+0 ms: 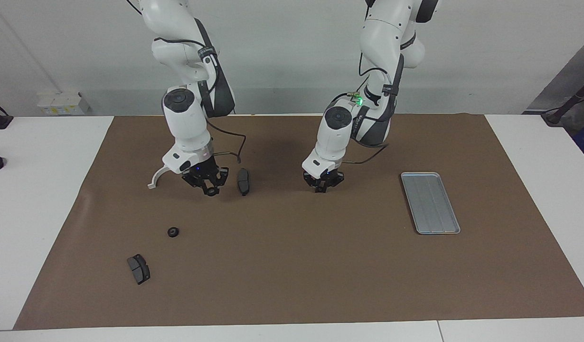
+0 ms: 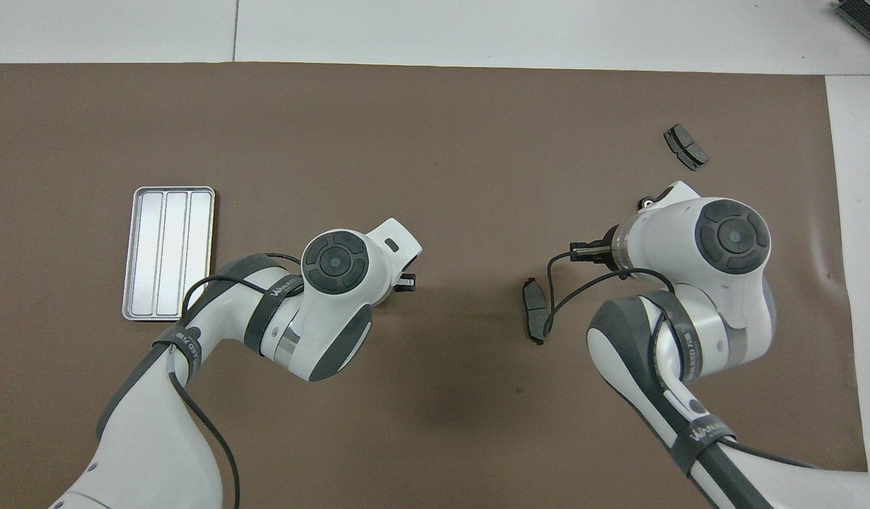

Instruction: Pick bearing gear from pile to tray

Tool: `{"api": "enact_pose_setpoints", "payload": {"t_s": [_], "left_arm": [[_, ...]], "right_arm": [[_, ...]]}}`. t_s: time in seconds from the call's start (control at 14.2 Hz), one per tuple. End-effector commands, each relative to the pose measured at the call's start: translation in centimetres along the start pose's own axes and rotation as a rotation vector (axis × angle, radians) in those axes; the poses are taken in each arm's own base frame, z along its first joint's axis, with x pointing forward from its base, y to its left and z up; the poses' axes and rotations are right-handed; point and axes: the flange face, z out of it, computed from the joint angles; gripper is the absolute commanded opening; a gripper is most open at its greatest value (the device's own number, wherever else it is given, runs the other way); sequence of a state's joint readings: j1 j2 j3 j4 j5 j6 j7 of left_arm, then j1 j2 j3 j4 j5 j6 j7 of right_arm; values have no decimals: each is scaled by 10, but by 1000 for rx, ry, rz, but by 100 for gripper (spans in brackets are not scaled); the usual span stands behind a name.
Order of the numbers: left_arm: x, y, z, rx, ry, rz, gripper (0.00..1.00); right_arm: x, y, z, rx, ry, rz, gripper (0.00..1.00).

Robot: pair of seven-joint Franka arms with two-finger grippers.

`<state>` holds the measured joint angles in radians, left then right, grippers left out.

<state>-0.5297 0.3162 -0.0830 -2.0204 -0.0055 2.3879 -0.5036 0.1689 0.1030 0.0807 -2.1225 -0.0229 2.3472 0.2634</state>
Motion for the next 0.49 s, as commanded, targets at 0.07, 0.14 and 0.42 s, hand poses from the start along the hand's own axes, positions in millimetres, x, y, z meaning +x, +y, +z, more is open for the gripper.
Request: {"api": "enact_pose_setpoints", "payload": {"t_s": [0.07, 0.14, 0.42], "left_arm": [[-3, -6, -6, 2, 18, 10, 0], [-2, -8, -6, 6, 11, 7, 0], [30, -28, -34, 12, 7, -37, 0]], "right_arm": [[14, -26, -13, 23, 10, 46, 0], [15, -30, -12, 24, 11, 51, 0], [9, -84, -5, 45, 15, 103, 0]]}}
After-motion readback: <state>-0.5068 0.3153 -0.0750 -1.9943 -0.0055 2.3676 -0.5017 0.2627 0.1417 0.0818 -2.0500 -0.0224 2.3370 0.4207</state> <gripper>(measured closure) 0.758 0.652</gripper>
